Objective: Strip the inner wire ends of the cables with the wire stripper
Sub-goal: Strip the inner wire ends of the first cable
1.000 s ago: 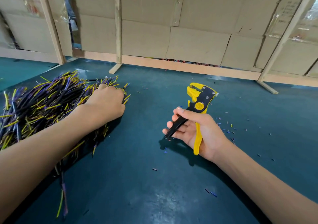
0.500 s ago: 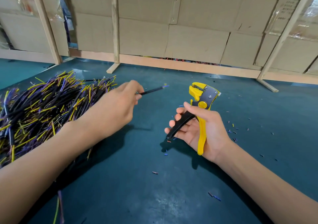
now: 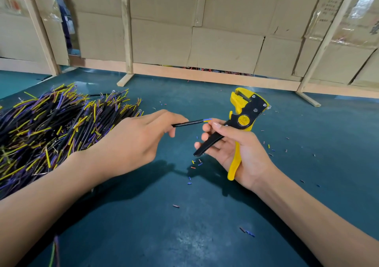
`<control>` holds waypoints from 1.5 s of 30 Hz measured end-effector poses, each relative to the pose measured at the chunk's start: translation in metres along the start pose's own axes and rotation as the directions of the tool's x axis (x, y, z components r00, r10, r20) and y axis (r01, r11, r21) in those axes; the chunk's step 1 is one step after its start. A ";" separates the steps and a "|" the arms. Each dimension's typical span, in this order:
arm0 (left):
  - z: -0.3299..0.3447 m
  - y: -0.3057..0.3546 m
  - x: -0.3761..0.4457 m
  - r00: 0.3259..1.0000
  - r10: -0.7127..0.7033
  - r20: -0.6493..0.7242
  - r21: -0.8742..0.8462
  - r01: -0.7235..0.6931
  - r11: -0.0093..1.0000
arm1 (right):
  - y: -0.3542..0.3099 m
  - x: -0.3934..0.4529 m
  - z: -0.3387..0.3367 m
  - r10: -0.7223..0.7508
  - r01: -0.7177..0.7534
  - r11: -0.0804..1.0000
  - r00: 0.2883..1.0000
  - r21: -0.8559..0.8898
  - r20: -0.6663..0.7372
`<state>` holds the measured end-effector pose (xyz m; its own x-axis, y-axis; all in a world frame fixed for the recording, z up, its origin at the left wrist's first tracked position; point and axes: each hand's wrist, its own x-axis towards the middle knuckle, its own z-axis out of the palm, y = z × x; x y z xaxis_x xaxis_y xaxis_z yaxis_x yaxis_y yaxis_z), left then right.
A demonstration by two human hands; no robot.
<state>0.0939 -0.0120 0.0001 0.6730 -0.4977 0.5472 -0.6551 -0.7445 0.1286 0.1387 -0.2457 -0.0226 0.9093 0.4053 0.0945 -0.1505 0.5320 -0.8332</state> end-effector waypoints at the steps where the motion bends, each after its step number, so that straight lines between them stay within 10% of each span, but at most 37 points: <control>1: 0.000 -0.001 -0.001 1.000 -0.005 0.012 -0.016 0.005 1.000 | 0.000 0.000 0.000 0.001 -0.001 1.000 1.000 0.004 -0.005; 18: 0.014 -0.004 0.000 0.989 -0.147 0.000 -0.250 0.143 0.958 | -0.001 0.001 0.001 -0.005 0.006 1.000 0.998 0.020 -0.055; 23: 0.009 -0.001 0.006 0.793 -0.434 0.427 -0.829 0.535 0.164 | -0.010 0.004 -0.003 -0.032 0.056 0.993 0.977 0.106 -0.212; 32: 0.006 -0.006 0.005 0.742 -0.166 0.650 -0.753 0.599 -0.273 | -0.010 0.000 0.000 -0.020 0.034 0.995 0.989 0.093 -0.145; 45: 0.015 0.018 0.013 0.831 -0.472 0.294 -0.947 0.322 -0.023 | 0.004 -0.017 0.027 0.048 -0.008 0.971 0.985 -0.238 0.164</control>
<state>0.0957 -0.0384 -0.0027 0.9694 -0.1935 0.1509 -0.0932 0.2786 0.9559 0.1127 -0.2305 -0.0125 0.8252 0.5465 0.1424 -0.0608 0.3367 -0.9396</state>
